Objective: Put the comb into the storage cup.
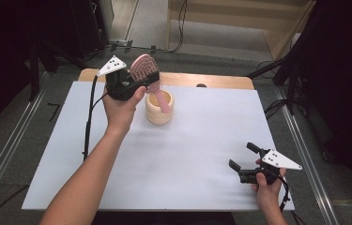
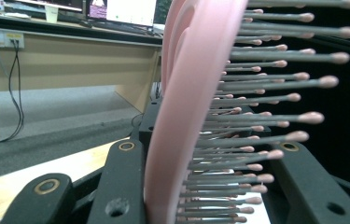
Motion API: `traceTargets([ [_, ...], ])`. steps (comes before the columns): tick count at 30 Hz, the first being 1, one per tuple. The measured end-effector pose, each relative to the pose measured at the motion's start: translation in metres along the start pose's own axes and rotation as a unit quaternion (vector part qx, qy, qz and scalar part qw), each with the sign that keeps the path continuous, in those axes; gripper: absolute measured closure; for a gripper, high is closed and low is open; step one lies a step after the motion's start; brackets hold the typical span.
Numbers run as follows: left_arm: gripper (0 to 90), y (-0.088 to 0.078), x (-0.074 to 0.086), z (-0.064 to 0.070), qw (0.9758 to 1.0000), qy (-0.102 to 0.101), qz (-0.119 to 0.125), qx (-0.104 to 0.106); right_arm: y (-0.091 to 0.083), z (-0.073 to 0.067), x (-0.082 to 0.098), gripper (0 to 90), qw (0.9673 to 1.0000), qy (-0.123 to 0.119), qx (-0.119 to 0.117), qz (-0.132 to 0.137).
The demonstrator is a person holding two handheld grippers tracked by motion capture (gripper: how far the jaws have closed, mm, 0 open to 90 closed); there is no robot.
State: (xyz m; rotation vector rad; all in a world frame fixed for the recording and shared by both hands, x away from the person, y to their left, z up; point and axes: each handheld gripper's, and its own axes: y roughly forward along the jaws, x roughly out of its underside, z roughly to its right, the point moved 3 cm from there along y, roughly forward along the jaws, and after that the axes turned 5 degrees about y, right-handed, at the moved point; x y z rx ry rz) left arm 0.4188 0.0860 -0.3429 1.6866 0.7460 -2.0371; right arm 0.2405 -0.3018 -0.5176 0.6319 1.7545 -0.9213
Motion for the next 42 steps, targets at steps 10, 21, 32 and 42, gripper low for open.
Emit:
traceTargets([
  [10,63.0,0.004,-0.007,-0.005,1.0000,0.000,0.004,-0.008,0.000,0.000,0.000,0.0,1.0000,-0.002,-0.001,0.001],
  [21,63.0,0.008,-0.010,-0.013,0.9997,0.001,0.007,-0.022,0.000,0.000,0.000,0.0,1.0000,-0.001,-0.002,0.002],
  [32,63.0,0.012,-0.009,-0.022,0.9992,-0.001,0.010,-0.038,0.000,0.000,0.000,0.0,1.0000,-0.002,-0.002,0.002],
  [42,62.9,0.021,-0.003,-0.026,0.9982,0.015,0.001,-0.058,-0.001,0.000,0.000,0.0,1.0000,-0.001,-0.003,0.003],
])
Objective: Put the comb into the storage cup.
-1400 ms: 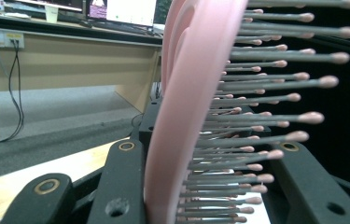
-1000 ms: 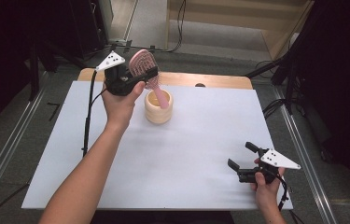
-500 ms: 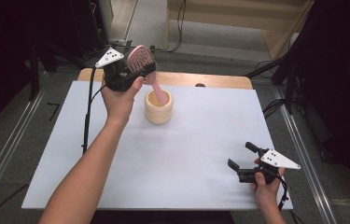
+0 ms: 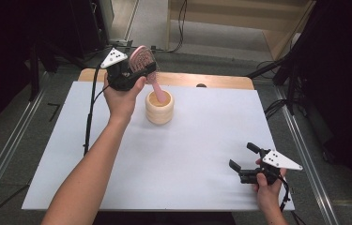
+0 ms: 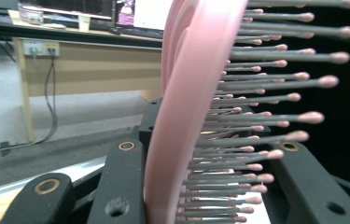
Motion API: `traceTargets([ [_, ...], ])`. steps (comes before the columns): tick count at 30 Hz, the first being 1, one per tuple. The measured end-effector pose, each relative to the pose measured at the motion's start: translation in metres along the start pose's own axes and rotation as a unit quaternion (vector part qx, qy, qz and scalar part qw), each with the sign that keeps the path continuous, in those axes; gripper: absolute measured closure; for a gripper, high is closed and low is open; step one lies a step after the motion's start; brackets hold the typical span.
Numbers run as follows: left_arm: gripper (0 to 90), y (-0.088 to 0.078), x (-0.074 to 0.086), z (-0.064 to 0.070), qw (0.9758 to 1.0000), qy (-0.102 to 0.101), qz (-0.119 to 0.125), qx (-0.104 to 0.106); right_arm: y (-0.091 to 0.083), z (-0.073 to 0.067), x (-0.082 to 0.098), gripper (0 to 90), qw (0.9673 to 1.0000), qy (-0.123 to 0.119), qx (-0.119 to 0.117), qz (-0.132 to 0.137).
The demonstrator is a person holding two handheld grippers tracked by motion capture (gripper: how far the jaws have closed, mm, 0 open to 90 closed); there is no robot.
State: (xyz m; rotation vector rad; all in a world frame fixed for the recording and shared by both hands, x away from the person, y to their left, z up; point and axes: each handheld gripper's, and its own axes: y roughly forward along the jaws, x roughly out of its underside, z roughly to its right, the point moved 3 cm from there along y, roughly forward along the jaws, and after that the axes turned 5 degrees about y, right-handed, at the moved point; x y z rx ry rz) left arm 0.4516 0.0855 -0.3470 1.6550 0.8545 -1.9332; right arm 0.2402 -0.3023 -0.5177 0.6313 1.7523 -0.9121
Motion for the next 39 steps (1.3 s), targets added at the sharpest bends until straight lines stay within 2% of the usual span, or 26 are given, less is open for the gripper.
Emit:
traceTargets([
  [15,62.9,0.012,0.016,-0.002,0.9997,0.003,-0.014,-0.019,0.000,0.000,0.000,0.0,1.0000,0.000,-0.001,-0.001],
  [23,62.9,0.015,0.026,-0.002,0.9996,0.004,-0.021,-0.018,0.000,0.000,0.000,0.0,1.0000,-0.001,0.000,-0.002],
  [39,62.9,0.024,0.047,-0.004,0.9991,-0.011,-0.037,-0.019,0.000,0.000,0.001,0.0,1.0000,-0.001,-0.001,-0.002],
])
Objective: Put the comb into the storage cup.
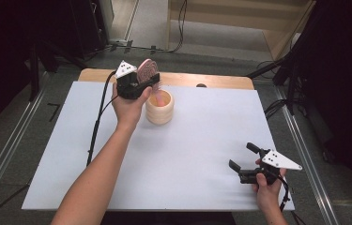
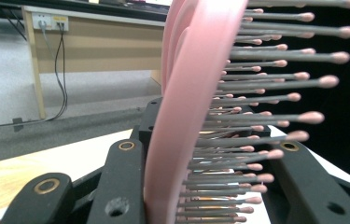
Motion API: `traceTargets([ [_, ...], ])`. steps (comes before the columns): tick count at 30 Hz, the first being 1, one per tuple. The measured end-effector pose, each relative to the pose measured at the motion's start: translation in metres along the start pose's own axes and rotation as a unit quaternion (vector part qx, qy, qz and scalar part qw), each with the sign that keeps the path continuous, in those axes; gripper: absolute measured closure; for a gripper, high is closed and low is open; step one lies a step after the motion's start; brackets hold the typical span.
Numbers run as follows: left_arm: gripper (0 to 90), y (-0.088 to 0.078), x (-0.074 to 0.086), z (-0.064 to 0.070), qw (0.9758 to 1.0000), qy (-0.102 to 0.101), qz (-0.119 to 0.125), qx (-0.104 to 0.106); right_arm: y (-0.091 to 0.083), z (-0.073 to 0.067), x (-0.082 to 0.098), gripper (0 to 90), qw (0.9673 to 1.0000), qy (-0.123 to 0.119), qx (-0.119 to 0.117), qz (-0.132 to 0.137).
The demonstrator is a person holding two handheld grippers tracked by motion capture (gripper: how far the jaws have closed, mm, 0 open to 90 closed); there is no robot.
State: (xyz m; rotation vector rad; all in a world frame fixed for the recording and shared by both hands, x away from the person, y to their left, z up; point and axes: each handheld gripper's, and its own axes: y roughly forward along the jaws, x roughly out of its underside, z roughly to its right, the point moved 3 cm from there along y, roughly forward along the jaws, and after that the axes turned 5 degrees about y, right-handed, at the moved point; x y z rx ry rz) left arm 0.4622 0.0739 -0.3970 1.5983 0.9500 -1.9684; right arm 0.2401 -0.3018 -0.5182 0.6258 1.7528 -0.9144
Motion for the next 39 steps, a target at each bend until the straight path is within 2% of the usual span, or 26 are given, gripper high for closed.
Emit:
traceTargets([
  [19,62.9,0.008,0.017,-0.003,0.9998,-0.012,-0.019,-0.002,0.000,0.000,0.000,0.0,1.0000,0.000,0.000,0.000],
  [30,62.9,0.012,0.028,-0.007,0.9993,-0.026,-0.029,-0.003,0.001,0.000,0.001,0.0,1.0000,0.000,-0.001,-0.001],
  [39,62.9,0.013,0.031,-0.011,0.9985,-0.048,-0.028,-0.001,0.001,0.000,0.000,0.0,1.0000,0.000,-0.001,0.000],
])
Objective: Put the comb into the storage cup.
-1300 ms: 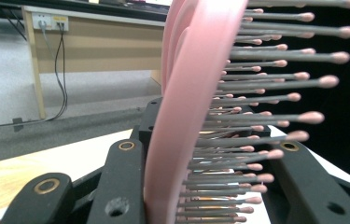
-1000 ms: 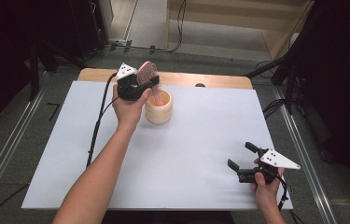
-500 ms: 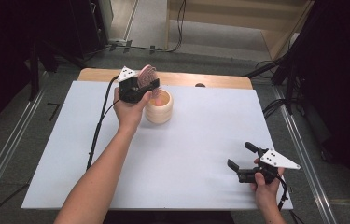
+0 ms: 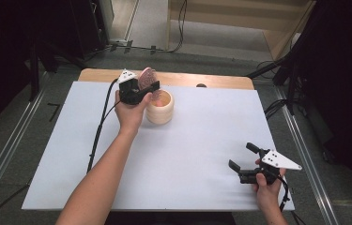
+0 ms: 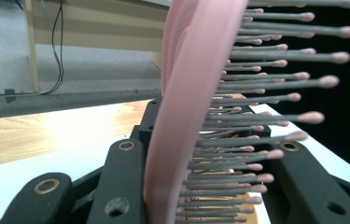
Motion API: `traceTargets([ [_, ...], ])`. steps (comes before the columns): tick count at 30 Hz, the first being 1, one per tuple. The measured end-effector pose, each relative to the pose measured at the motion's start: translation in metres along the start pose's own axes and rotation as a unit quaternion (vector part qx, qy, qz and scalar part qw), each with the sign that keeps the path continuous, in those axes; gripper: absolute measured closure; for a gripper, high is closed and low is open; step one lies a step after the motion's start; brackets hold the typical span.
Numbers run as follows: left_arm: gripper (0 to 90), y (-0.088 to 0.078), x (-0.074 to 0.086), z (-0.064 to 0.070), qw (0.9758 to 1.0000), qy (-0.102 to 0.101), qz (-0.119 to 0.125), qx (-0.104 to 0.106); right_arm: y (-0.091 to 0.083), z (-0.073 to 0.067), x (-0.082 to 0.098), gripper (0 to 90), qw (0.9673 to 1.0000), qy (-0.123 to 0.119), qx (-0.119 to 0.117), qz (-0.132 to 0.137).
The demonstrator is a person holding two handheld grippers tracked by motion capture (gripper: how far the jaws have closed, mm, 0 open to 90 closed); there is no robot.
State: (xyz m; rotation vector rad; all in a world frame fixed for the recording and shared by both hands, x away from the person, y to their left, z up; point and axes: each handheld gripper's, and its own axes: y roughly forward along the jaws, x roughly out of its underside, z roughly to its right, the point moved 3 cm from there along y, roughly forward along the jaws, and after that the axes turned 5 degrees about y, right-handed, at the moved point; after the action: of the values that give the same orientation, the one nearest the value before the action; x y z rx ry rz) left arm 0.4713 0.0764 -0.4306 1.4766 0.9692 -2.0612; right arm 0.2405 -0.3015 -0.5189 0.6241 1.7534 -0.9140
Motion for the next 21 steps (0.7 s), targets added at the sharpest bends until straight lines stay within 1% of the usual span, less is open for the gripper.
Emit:
traceTargets([
  [2,62.8,0.001,0.001,-0.002,0.9999,-0.012,-0.001,0.009,0.000,0.000,0.000,0.0,1.0000,0.000,0.000,0.000],
  [4,62.5,0.002,0.002,-0.004,0.9994,-0.029,-0.004,0.016,0.000,0.000,0.000,0.0,1.0000,0.000,0.000,0.000],
  [6,61.9,0.002,0.002,-0.008,0.9991,-0.039,-0.007,0.014,0.000,0.000,0.000,0.0,1.0000,0.000,0.000,0.000],
  [7,59.6,0.002,0.003,-0.009,0.9991,-0.041,-0.012,0.008,0.000,0.000,0.000,0.0,1.0000,0.000,0.001,0.000],
  [8,59.6,0.002,0.003,-0.010,0.9991,-0.040,-0.014,0.005,0.000,0.000,0.000,0.0,1.0000,0.000,0.001,0.000],
  [9,57.1,0.001,0.003,-0.011,0.9991,-0.038,-0.017,0.002,0.000,0.000,0.000,0.0,1.0000,0.000,0.001,0.000],
  [12,46.0,0.000,0.003,-0.012,0.9992,-0.030,-0.024,-0.009,0.000,0.000,0.000,0.0,1.0000,0.000,0.001,0.000],
  [14,36.9,0.000,0.003,-0.013,0.9991,-0.027,-0.028,-0.019,0.001,0.000,0.000,0.0,1.0000,0.000,0.001,0.000],
  [15,32.4,0.000,0.003,-0.013,0.9990,-0.027,-0.030,-0.021,0.001,0.000,0.000,0.0,1.0000,-0.001,0.000,0.000],
  [16,28.1,-0.001,0.003,-0.014,0.9990,-0.029,-0.030,-0.019,0.001,0.000,0.000,0.0,1.0000,-0.002,0.000,0.000],
  [18,25.4,-0.001,0.003,-0.014,0.9990,-0.030,-0.030,-0.012,0.001,0.000,0.000,0.0,1.0000,-0.001,0.000,0.000],
  [21,16.1,-0.003,0.003,-0.014,0.9992,-0.017,-0.032,-0.017,0.000,0.000,0.000,0.0,1.0000,0.000,0.001,0.000],
])
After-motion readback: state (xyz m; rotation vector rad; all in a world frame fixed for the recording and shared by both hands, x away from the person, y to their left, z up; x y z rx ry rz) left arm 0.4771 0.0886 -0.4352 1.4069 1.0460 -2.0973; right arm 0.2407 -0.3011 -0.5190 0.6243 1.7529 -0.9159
